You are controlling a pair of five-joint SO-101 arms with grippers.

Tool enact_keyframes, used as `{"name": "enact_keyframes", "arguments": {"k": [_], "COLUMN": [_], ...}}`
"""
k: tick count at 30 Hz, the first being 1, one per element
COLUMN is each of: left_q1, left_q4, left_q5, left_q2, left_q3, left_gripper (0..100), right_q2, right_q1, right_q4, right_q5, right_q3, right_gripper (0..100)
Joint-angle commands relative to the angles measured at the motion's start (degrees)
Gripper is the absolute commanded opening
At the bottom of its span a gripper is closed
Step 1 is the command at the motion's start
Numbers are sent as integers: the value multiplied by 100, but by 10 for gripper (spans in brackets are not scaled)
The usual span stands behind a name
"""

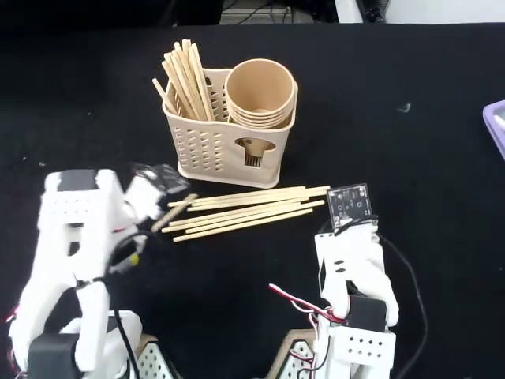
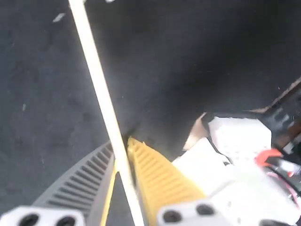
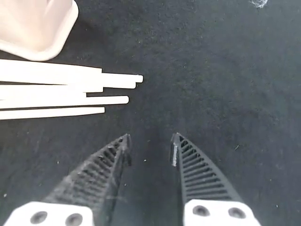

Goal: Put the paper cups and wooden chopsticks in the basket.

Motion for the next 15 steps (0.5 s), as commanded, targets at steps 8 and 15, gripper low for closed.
{"name": "enact_keyframes", "arguments": {"k": [8,15], "left_q1": [1446,2035], "left_q4": [26,-2136], "left_q5": [396,1275], "left_q2": [-185,-132], "left_q3": [295,884], "left_gripper": [30,30], "right_q2": [-127,-127], "right_q1": [105,88], "right_q4": [53,53], "right_q5": [35,35], "right_q3": [-13,-13], "right_gripper": [145,145]}}
